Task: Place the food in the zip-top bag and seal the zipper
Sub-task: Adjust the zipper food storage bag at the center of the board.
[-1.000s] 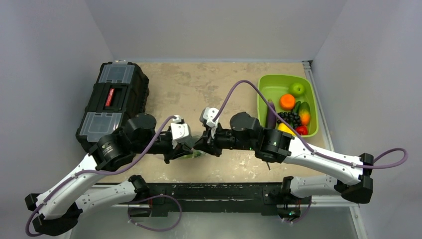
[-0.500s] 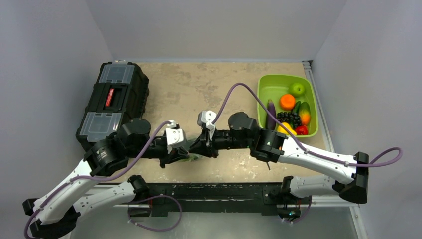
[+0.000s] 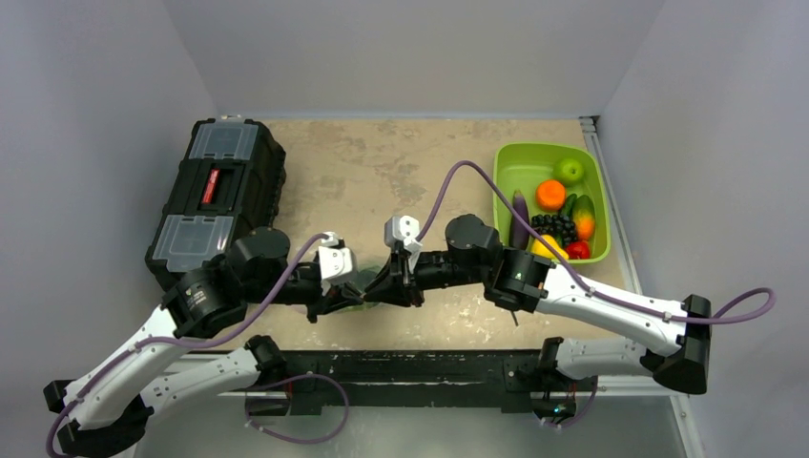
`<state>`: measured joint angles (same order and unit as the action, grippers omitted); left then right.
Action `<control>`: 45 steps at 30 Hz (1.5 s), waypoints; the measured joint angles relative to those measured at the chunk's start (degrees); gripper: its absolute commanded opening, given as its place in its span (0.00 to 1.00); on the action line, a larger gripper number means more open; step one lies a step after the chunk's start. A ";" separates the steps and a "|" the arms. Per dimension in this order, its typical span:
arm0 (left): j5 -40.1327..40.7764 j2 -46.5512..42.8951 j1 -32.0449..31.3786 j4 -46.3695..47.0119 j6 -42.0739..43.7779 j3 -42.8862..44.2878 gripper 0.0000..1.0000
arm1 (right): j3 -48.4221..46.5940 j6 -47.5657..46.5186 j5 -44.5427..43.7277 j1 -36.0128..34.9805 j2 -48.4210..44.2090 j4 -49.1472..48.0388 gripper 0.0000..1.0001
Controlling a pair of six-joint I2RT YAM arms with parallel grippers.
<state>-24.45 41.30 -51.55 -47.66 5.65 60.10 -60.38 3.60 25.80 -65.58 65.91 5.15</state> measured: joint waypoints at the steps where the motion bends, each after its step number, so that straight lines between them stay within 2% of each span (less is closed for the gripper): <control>1: 0.00 0.07 0.00 0.04 0.00 0.00 0.00 | 0.00 0.00 0.48 0.00 0.00 -0.04 0.11; 6: 0.02 0.46 0.00 0.04 0.00 0.00 0.00 | 0.00 0.07 0.76 0.00 0.17 -0.13 0.00; 9: 0.50 0.68 0.04 0.00 0.00 0.00 0.00 | 0.22 0.26 0.81 -0.02 0.59 -1.01 0.01; 14: 1.20 0.68 0.04 0.28 -0.02 0.00 0.00 | 0.90 0.46 0.17 -0.04 0.61 -2.64 0.40; 16: 1.16 0.68 0.02 1.79 0.00 0.00 0.00 | 0.90 0.63 -0.87 -0.24 0.55 -2.97 0.53; 19: 1.29 0.68 0.04 4.15 -0.04 -0.02 0.00 | 2.47 0.72 -2.67 -0.42 -1.22 -2.75 0.62; 22: 1.38 0.70 0.04 5.31 -0.04 -0.02 0.00 | 5.31 0.70 -4.00 -0.48 -4.85 -1.03 0.64; 26: 1.38 1.25 0.04 6.45 -0.04 -0.02 0.00 | 7.91 0.70 -6.01 -0.48 -8.72 0.57 0.57; 31: 1.31 2.25 0.04 6.47 -0.04 -0.02 0.00 | 9.46 0.87 -8.00 -0.48 -9.29 0.79 0.50; 34: 1.09 2.62 0.04 6.45 -0.07 0.00 0.00 | 10.23 0.92 -9.05 -0.48 -9.22 0.44 0.29; 37: 0.74 2.80 0.04 6.40 -0.09 0.02 0.00 | 10.25 1.09 -10.27 -0.46 -8.70 -0.33 0.00; 39: 0.74 2.97 0.04 6.29 -0.11 0.02 0.00 | 10.25 1.18 -11.61 -0.48 -8.22 -0.72 0.00; 40: 0.83 3.13 0.04 6.21 -0.11 0.02 0.04 | 10.25 1.33 -12.33 -0.48 -8.04 -0.92 0.00; 43: 2.23 3.54 0.04 6.23 -0.39 0.13 0.35 | 10.27 1.53 -13.94 -0.48 -8.24 -0.96 0.00; 45: 3.56 3.82 0.11 6.08 -0.55 0.33 0.47 | 10.27 1.79 -14.47 -0.44 -8.55 -0.98 0.00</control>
<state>-20.88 45.12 -51.44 -41.58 5.10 60.42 -50.11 5.39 11.33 -66.02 57.36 4.16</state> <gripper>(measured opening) 0.302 0.003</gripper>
